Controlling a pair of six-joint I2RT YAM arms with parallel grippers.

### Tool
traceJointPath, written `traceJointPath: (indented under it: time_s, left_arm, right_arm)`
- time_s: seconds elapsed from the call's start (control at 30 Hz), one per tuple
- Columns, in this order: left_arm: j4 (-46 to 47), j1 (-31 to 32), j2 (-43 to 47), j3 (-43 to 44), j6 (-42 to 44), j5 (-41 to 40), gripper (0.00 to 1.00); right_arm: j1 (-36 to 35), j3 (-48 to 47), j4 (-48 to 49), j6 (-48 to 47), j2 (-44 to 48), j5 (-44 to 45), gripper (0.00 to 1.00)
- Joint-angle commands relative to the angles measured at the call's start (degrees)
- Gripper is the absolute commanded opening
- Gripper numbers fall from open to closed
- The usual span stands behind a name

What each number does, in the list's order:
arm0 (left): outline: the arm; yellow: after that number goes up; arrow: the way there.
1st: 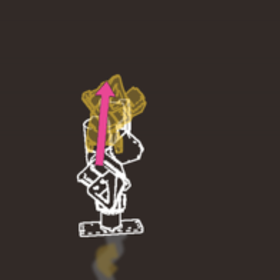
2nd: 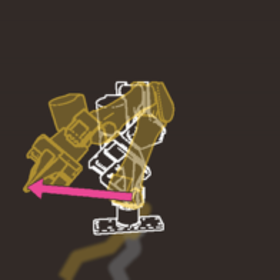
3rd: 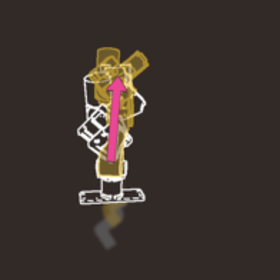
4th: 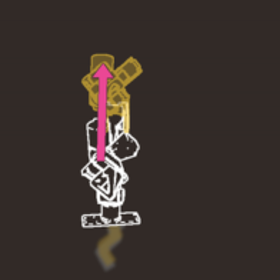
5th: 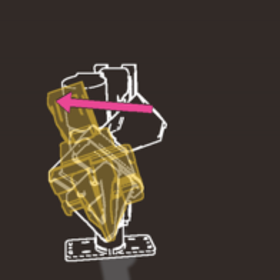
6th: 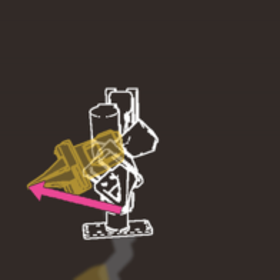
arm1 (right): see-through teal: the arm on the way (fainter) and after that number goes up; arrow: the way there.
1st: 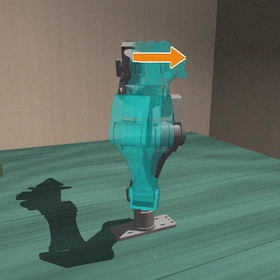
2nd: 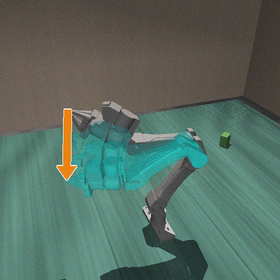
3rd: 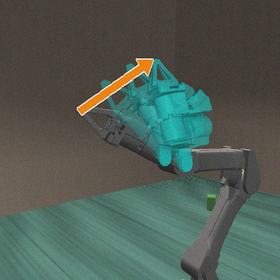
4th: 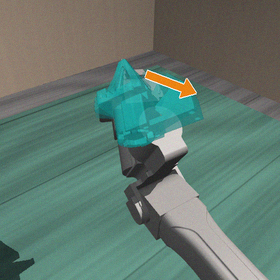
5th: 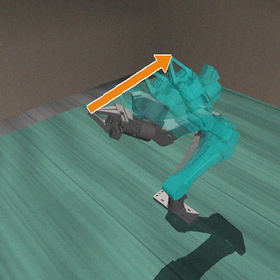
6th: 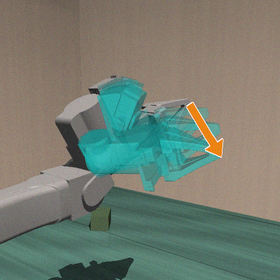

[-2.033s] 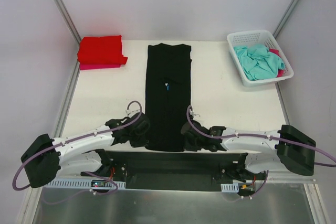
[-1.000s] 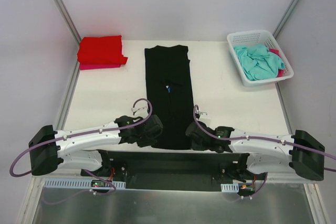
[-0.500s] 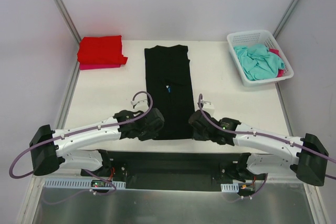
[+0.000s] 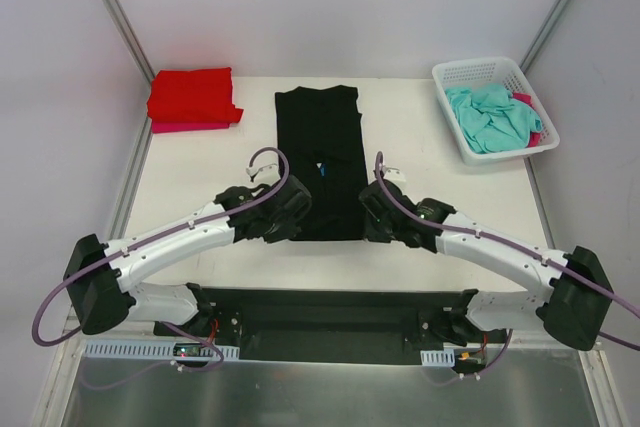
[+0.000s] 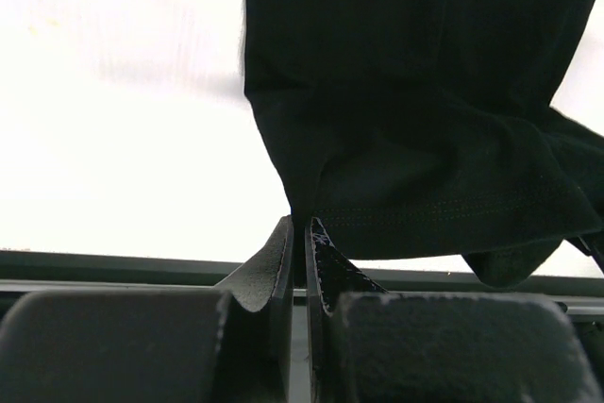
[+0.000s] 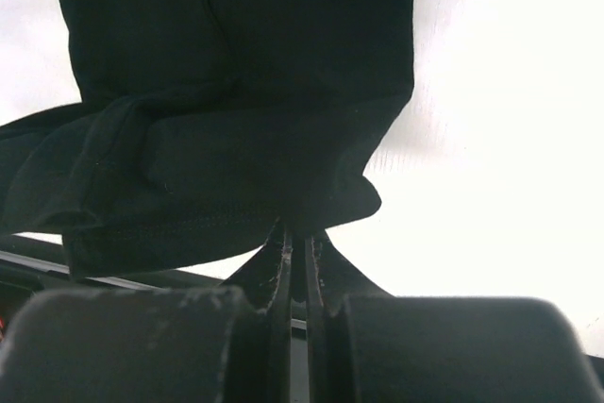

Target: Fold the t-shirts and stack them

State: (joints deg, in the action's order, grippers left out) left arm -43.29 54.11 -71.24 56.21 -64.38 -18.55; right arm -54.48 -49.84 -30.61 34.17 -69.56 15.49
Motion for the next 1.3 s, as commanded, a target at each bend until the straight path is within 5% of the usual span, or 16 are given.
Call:
traceJointPath:
  time_s: [0.0,1.27]
  left_arm:
    - [-3.3,-2.2,-1.5,4.1,4.5,-2.5,0.0]
    - [3.0,-20.4,-19.5,21.3,19.7,5.6,0.0]
  right_arm:
    - [3.1,-4.3,-1.8,-4.8,-2.3,-0.8,0.01]
    - [22.4,-36.8,-3.5,-17.8,-33.4,-17.0,0.01]
